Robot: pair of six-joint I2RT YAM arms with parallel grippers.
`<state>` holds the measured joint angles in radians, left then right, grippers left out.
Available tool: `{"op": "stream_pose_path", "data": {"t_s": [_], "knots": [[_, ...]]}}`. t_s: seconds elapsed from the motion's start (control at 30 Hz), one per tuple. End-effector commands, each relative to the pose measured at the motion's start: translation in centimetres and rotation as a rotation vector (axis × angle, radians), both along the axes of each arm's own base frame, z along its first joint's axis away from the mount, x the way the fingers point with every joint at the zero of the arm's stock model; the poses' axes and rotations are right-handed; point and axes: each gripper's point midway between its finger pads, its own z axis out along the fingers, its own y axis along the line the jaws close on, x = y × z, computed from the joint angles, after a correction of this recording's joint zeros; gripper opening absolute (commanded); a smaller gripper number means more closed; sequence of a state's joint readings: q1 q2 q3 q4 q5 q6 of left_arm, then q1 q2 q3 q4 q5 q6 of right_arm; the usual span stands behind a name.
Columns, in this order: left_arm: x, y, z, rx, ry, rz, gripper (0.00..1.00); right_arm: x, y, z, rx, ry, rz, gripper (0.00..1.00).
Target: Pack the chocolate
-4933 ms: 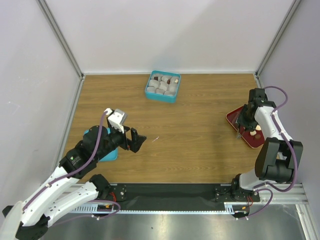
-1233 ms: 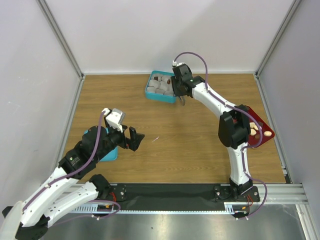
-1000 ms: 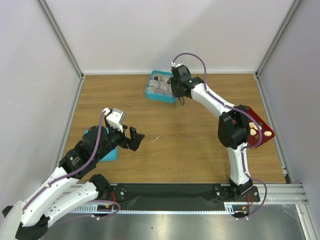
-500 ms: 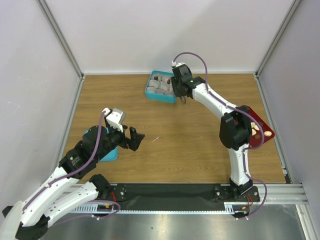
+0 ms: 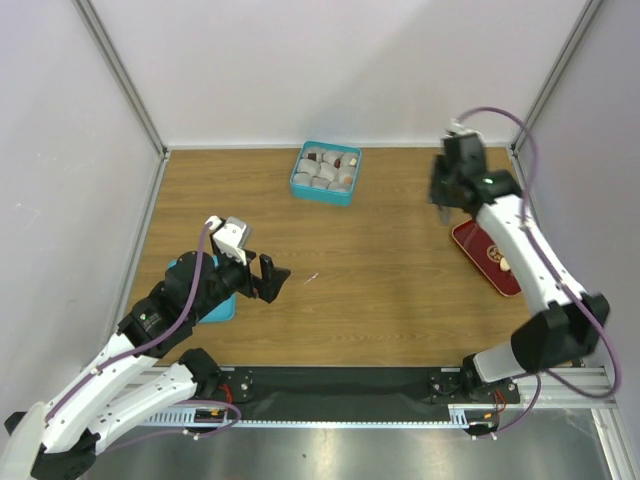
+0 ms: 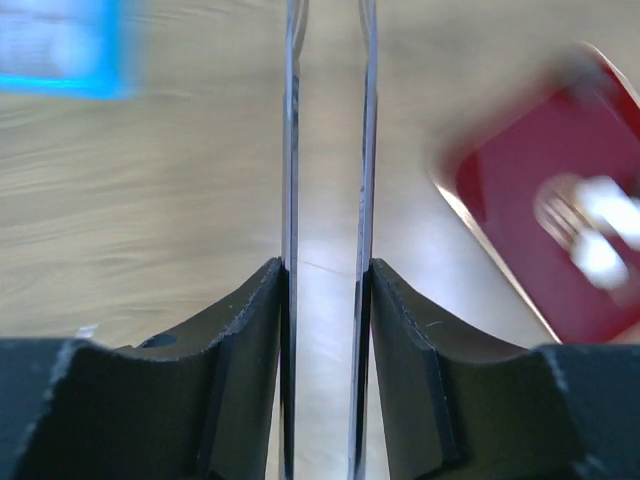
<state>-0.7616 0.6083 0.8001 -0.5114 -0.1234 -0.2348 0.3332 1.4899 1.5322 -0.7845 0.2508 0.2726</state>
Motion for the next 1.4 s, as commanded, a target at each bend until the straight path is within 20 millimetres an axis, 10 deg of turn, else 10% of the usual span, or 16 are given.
{"op": "stream_pose_path", "data": {"t_s": [0.0, 0.23, 0.57, 1.37], "knots": [[-0.1, -0.6, 0.8, -0.021, -0.027, -0.036, 1.00, -4.8, -7.0, -2.7, 0.017, 0.128, -0.191, 0.43], [-0.3, -0.7, 0.8, -0.027, -0.024, -0.046, 1.00, -8.5, -14.6, -4.8, 0.064, 0.194, -0.412, 0.44], [-0.4, -0.9, 0.9, -0.032, -0.025, -0.061, 1.00, -11.6, -18.3, -7.9, 0.171, 0.224, -0.600, 0.44], [0.5, -1.1, -1.4, 0.032, 0.036, -0.030, 1.00, -12.0, -18.7, -9.2, 0.214, 0.221, -0.703, 0.48]]}}
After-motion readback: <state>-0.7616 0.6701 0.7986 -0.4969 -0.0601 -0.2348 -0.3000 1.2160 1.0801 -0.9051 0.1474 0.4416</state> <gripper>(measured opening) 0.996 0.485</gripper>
